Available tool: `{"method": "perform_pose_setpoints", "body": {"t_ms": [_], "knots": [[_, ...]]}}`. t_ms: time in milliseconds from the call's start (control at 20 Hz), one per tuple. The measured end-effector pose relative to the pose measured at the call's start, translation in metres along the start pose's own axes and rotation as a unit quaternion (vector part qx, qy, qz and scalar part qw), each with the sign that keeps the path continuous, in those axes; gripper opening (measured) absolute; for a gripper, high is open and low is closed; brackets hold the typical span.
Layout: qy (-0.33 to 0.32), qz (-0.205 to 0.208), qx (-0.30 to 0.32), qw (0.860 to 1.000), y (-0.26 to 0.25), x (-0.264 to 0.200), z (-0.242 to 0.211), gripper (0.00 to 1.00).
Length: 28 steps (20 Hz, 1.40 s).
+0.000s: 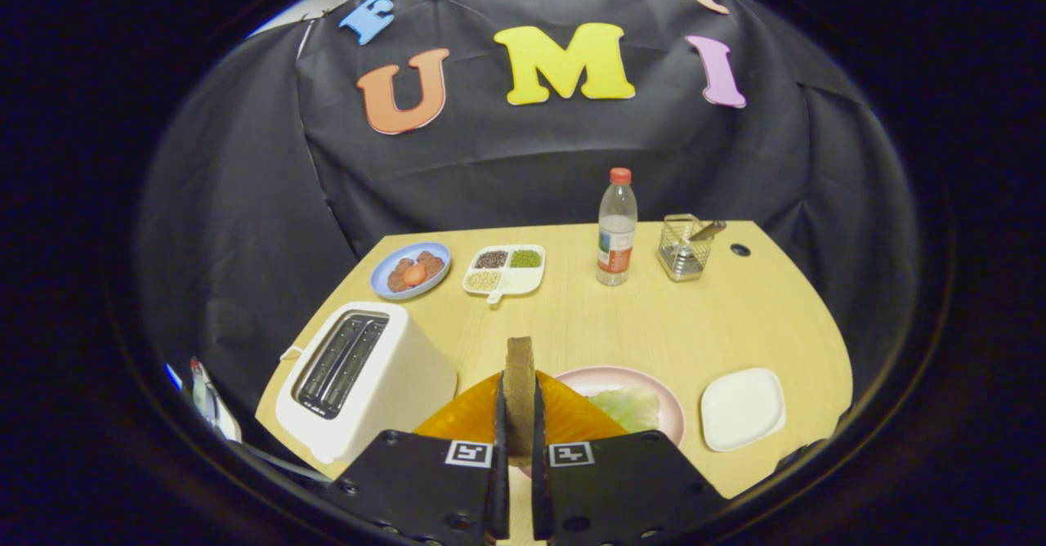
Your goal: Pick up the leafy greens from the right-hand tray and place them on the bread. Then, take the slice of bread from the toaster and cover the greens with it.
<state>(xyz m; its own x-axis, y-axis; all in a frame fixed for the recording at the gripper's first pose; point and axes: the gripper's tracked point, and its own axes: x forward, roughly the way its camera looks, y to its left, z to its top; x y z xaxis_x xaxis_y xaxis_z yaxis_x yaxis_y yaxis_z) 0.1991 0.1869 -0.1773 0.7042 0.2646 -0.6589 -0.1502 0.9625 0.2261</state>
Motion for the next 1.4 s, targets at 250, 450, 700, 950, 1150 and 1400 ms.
{"method": "perform_pose_setpoints", "body": {"t_ms": [250,450,700,950,1150,1400], "knots": [[0.020,0.025,0.059,0.998,-0.030,0.027,-0.028,0.11],[0.022,0.026,0.087,0.996,-0.062,0.039,-0.037,0.11],[0.021,0.017,0.102,0.994,-0.104,0.060,-0.061,0.21],[0.015,-0.027,0.079,0.996,-0.136,0.072,-0.074,0.52],[-0.002,-0.044,0.044,0.998,-0.138,0.066,-0.072,0.72],[-0.010,-0.053,0.022,0.998,-0.125,0.046,-0.070,0.84]]}}
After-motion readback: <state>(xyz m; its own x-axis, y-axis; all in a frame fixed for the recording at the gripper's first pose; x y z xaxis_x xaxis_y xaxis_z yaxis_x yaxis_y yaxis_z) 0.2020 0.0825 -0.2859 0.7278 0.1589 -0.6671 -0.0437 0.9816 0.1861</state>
